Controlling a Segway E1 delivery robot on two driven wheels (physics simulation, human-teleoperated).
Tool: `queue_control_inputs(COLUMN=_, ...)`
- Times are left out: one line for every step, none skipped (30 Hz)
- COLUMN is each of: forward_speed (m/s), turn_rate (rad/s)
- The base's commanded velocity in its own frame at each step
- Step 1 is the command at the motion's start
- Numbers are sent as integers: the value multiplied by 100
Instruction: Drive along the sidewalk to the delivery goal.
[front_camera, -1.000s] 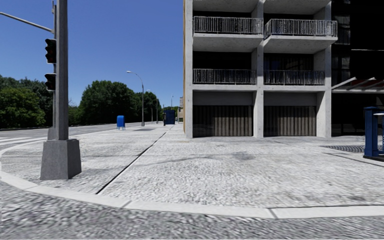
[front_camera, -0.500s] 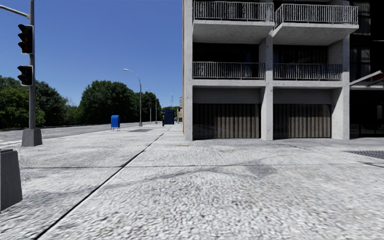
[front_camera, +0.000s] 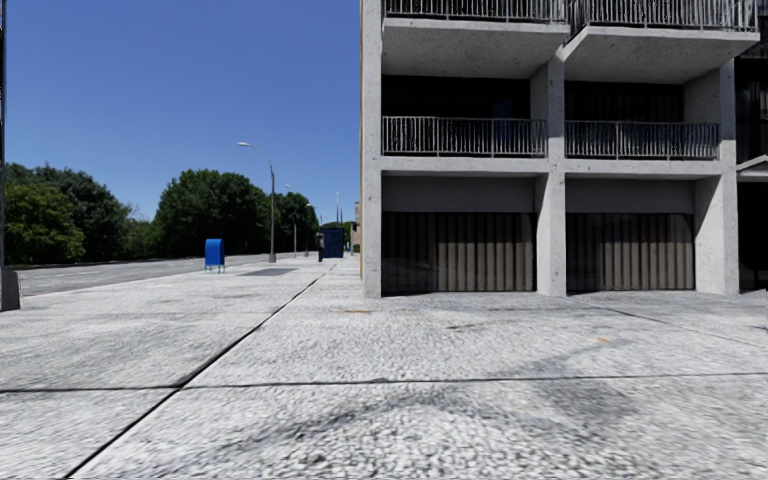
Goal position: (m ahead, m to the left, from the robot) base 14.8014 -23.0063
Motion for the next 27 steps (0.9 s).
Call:
queue_control_inputs(forward_speed=200, turn_rate=0)
queue_control_inputs(forward_speed=200, turn_rate=0)
queue_control_inputs(forward_speed=200, turn_rate=0)
queue_control_inputs(forward_speed=200, turn_rate=0)
queue_control_inputs(forward_speed=200, turn_rate=0)
queue_control_inputs(forward_speed=200, turn_rate=0)
queue_control_inputs(forward_speed=200, turn_rate=0)
queue_control_inputs(forward_speed=200, turn_rate=0)
queue_control_inputs(forward_speed=200, turn_rate=0)
queue_control_inputs(forward_speed=200, turn_rate=0)
queue_control_inputs(forward_speed=200, turn_rate=0)
queue_control_inputs(forward_speed=200, turn_rate=0)
queue_control_inputs(forward_speed=200, turn_rate=0)
queue_control_inputs(forward_speed=200, turn_rate=0)
queue_control_inputs(forward_speed=200, turn_rate=0)
queue_control_inputs(forward_speed=200, turn_rate=0)
queue_control_inputs(forward_speed=200, turn_rate=0)
queue_control_inputs(forward_speed=200, turn_rate=0)
queue_control_inputs(forward_speed=200, turn_rate=0)
queue_control_inputs(forward_speed=200, turn_rate=0)
queue_control_inputs(forward_speed=200, turn_rate=0)
queue_control_inputs(forward_speed=200, turn_rate=0)
queue_control_inputs(forward_speed=200, turn_rate=0)
queue_control_inputs(forward_speed=200, turn_rate=0)
queue_control_inputs(forward_speed=200, turn_rate=-4)
queue_control_inputs(forward_speed=200, turn_rate=-18)
queue_control_inputs(forward_speed=200, turn_rate=-38)
